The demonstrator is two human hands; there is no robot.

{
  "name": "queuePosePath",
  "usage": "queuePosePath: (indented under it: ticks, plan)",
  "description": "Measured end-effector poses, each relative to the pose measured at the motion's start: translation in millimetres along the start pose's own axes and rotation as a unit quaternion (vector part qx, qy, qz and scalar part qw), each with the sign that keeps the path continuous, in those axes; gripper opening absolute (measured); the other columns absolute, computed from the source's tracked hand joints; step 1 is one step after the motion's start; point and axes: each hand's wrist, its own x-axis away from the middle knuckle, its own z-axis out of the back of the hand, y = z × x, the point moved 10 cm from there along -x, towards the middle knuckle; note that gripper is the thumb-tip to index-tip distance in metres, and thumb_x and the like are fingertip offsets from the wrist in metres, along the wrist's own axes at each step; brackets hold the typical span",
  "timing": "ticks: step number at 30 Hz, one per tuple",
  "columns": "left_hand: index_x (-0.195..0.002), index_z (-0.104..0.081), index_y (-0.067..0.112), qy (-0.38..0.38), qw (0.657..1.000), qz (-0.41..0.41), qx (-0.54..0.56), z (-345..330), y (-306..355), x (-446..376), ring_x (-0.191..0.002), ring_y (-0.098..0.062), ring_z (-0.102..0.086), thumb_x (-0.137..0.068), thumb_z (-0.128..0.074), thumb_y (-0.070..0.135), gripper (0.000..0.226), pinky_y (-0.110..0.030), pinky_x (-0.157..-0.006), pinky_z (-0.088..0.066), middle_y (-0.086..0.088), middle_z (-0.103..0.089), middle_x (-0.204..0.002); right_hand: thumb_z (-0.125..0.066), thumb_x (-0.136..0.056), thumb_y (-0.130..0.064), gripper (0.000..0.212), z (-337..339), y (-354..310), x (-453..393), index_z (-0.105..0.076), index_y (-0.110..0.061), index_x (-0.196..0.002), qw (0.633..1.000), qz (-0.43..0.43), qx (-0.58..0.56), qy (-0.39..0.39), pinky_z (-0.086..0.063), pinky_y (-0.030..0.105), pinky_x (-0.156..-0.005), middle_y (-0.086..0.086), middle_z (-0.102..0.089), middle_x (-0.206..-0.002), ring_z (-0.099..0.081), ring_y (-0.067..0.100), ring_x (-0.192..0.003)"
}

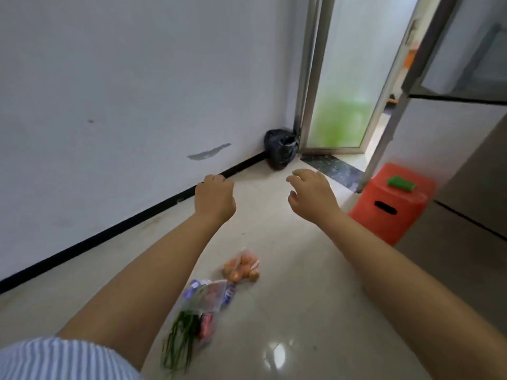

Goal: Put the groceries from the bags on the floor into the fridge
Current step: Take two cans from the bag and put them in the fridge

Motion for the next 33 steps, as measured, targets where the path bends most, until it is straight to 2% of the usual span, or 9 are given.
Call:
queuePosePath:
  ticks: [3, 6, 10, 15, 19, 24, 28, 31, 33]
  plan:
    - [-0.125, -0.055, 0.008, -0.052, 0.997, 0.051, 0.004, -38, -65, 8, -0.121, -0.029, -0.046, -0.092, -0.040, 0.009, 0.036, -0.035, -0.091, -0.043, -0.010, -0.053, -0.130, -0.052, -0.078, -0.001, 0.031, -54, -45, -18, -0.065, 0.005, -0.105, 0.995, -0.001, -0.071, -0.063, -0.048, 0.041, -0.088, 0.024, -0.066, -0.107, -0.061, 0.039, -0.100]
    - [-0.128, -0.053, 0.009, -0.108, 0.990, 0.091, 0.013, -84, -115, 15, -0.123, -0.027, -0.045, -0.093, -0.039, 0.010, 0.037, -0.035, -0.094, -0.042, -0.010, -0.052, -0.131, -0.045, -0.086, -0.008, 0.033, -117, -78, -32, -0.061, 0.000, -0.114, 0.984, -0.006, -0.101, -0.146, -0.044, 0.037, -0.090, 0.016, -0.062, -0.117, -0.054, 0.033, -0.111]
    - [-0.128, -0.052, 0.009, -0.187, 0.973, 0.135, 0.028, -155, -163, 25, -0.122, -0.025, -0.046, -0.094, -0.037, 0.010, 0.037, -0.034, -0.095, -0.043, -0.008, -0.052, -0.132, -0.042, -0.090, -0.012, 0.035, -210, -106, -41, -0.058, -0.007, -0.120, 0.958, -0.018, -0.133, -0.254, -0.043, 0.033, -0.093, 0.011, -0.059, -0.123, -0.051, 0.026, -0.118]
    - [-0.130, -0.050, 0.010, -0.267, 0.943, 0.191, 0.050, -250, -206, 36, -0.126, -0.023, -0.044, -0.095, -0.037, 0.012, 0.038, -0.033, -0.099, -0.040, -0.007, -0.050, -0.134, -0.043, -0.090, -0.018, 0.033, -337, -127, -38, -0.059, -0.008, -0.118, 0.917, 0.001, -0.149, -0.369, -0.044, 0.035, -0.096, 0.012, -0.059, -0.123, -0.053, 0.028, -0.119]
    - [-0.130, -0.050, 0.012, -0.326, 0.920, 0.208, 0.066, -322, -226, 59, -0.127, -0.024, -0.043, -0.094, -0.038, 0.011, 0.038, -0.033, -0.100, -0.040, -0.008, -0.050, -0.133, -0.040, -0.090, -0.010, 0.039, -417, -152, 2, -0.052, -0.011, -0.128, 0.881, 0.013, -0.152, -0.447, -0.042, 0.036, -0.101, 0.011, -0.051, -0.137, -0.049, 0.030, -0.125]
    - [-0.125, -0.052, 0.010, -0.387, 0.899, 0.191, 0.069, -395, -260, 98, -0.124, -0.026, -0.045, -0.094, -0.037, 0.012, 0.034, -0.032, -0.097, -0.041, -0.010, -0.051, -0.131, -0.041, -0.089, -0.012, 0.034, -491, -181, 58, -0.059, -0.008, -0.118, 0.839, -0.023, -0.135, -0.527, -0.044, 0.030, -0.097, 0.013, -0.060, -0.124, -0.053, 0.027, -0.118]
    - [-0.121, -0.054, 0.009, -0.400, 0.899, 0.159, 0.079, -441, -301, 120, -0.121, -0.027, -0.046, -0.095, -0.036, 0.013, 0.032, -0.033, -0.094, -0.042, -0.010, -0.053, -0.128, -0.034, -0.085, -0.021, 0.042, -535, -218, 81, -0.061, -0.005, -0.112, 0.825, -0.051, -0.115, -0.551, -0.046, 0.032, -0.092, 0.016, -0.061, -0.117, -0.055, 0.031, -0.112]
    - [-0.123, -0.053, 0.009, -0.402, 0.906, 0.104, 0.077, -474, -332, 133, -0.124, -0.027, -0.045, -0.096, -0.035, 0.015, 0.033, -0.034, -0.096, -0.041, -0.010, -0.052, -0.130, -0.039, -0.089, -0.016, 0.034, -560, -259, 88, -0.060, -0.007, -0.113, 0.834, -0.063, -0.090, -0.540, -0.045, 0.032, -0.093, 0.014, -0.061, -0.121, -0.054, 0.030, -0.114]
    - [-0.125, -0.052, 0.009, -0.395, 0.913, 0.071, 0.074, -489, -349, 138, -0.125, -0.026, -0.044, -0.096, -0.036, 0.015, 0.033, -0.033, -0.097, -0.041, -0.009, -0.051, -0.131, -0.036, -0.090, -0.020, 0.037, -575, -287, 88, -0.059, -0.008, -0.115, 0.843, -0.076, -0.087, -0.526, -0.045, 0.032, -0.095, 0.014, -0.062, -0.121, -0.055, 0.030, -0.114]
